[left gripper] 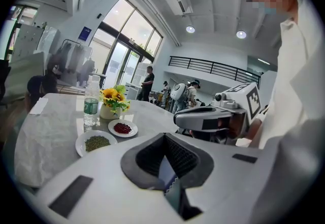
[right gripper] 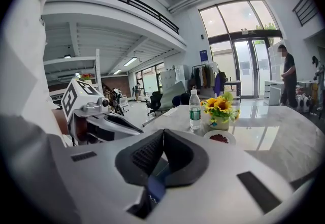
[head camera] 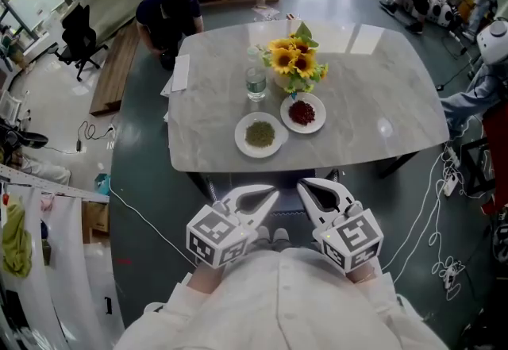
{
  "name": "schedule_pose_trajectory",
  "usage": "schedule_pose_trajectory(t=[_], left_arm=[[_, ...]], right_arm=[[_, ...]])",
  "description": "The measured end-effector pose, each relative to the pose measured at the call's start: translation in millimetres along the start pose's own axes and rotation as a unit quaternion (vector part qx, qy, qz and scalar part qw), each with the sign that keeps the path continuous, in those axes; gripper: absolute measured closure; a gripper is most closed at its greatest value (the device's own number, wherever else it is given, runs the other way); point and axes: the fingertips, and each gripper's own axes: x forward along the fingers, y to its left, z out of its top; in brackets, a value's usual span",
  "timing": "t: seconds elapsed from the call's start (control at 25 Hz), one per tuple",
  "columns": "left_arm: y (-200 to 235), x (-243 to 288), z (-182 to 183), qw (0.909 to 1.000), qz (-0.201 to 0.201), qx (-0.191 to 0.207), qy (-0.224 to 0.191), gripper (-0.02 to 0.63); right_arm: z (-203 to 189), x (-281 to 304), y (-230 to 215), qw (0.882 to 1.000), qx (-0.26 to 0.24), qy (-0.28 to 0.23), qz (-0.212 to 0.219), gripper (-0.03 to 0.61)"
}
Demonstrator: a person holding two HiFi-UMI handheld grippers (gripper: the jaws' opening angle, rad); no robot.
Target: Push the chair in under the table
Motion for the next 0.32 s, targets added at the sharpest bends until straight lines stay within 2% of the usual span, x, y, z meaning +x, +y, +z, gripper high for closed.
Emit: schedule_pose_trajectory(t=[0.32], left_arm=[[-5.1, 2.5, -3.9, 1.0000, -0.005, 0.001, 0.005, 0.600]], right_arm=[[-2.5, -0.6, 1.0, 1.000, -0.005, 0.005, 0.003, 0.546]])
